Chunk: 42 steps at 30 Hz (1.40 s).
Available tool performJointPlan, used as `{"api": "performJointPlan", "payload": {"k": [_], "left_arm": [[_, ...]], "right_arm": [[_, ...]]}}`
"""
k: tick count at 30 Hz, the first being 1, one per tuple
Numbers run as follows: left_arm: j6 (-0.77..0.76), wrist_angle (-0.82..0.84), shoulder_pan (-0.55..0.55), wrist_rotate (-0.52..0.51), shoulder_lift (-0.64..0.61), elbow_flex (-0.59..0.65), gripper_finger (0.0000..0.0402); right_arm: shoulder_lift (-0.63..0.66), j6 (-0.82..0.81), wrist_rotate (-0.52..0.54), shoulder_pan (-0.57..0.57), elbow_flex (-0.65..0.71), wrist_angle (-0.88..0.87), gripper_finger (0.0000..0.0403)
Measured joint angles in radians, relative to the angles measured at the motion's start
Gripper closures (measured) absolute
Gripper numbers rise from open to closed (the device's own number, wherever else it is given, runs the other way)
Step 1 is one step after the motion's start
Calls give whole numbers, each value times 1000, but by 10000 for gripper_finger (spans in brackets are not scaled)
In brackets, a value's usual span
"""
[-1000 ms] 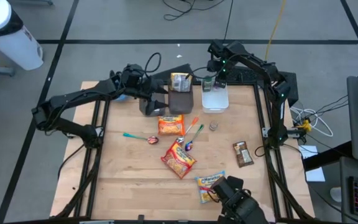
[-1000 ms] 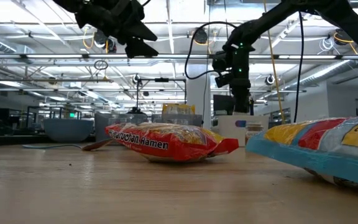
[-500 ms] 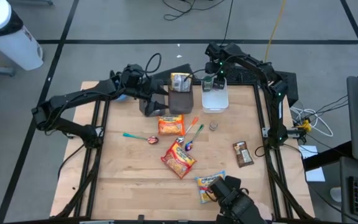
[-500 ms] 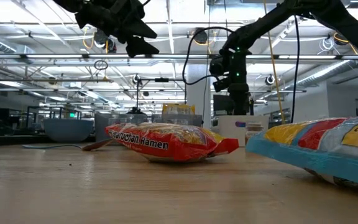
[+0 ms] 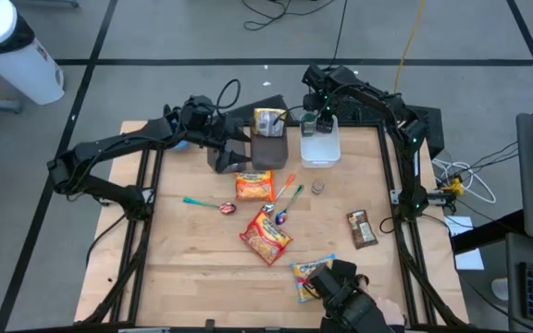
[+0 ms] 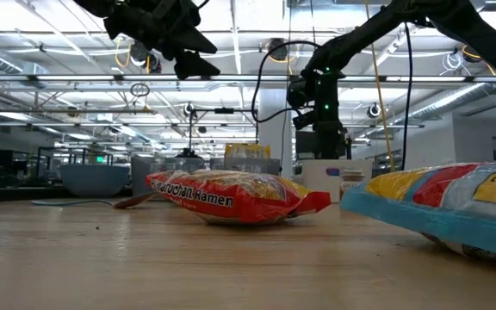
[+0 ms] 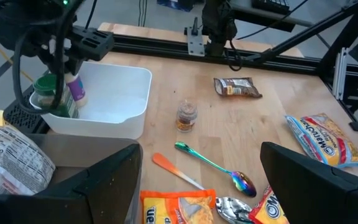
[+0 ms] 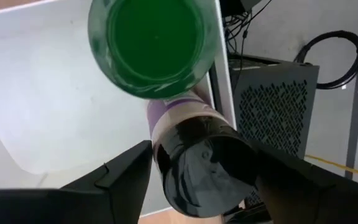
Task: Pick & Place Food Item
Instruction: Put the purple seasoning bottle into the white bin, then put the blue spoon into the left black bin
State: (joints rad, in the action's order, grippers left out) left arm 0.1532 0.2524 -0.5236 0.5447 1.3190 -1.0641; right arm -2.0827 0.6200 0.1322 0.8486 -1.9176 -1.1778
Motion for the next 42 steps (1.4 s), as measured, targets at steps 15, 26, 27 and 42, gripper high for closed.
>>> {"api": "performJointPlan", "payload": {"k": [15,26,27,42], "left_arm": [[4,1,0,-4,0,0,60],[31,39,0,-95,-80,-2,60],[36,62,0,-102,-97,-2,60],[-64,106,9,-101,-468,276,60]], "right_arm": [[79,4,23,-17,0,-3,137],[297,-84,-93,-44,6,152,138],[326,-116,-143,-44,18,194,138],[923,-449,-268,-206,996,1222,138]]}}
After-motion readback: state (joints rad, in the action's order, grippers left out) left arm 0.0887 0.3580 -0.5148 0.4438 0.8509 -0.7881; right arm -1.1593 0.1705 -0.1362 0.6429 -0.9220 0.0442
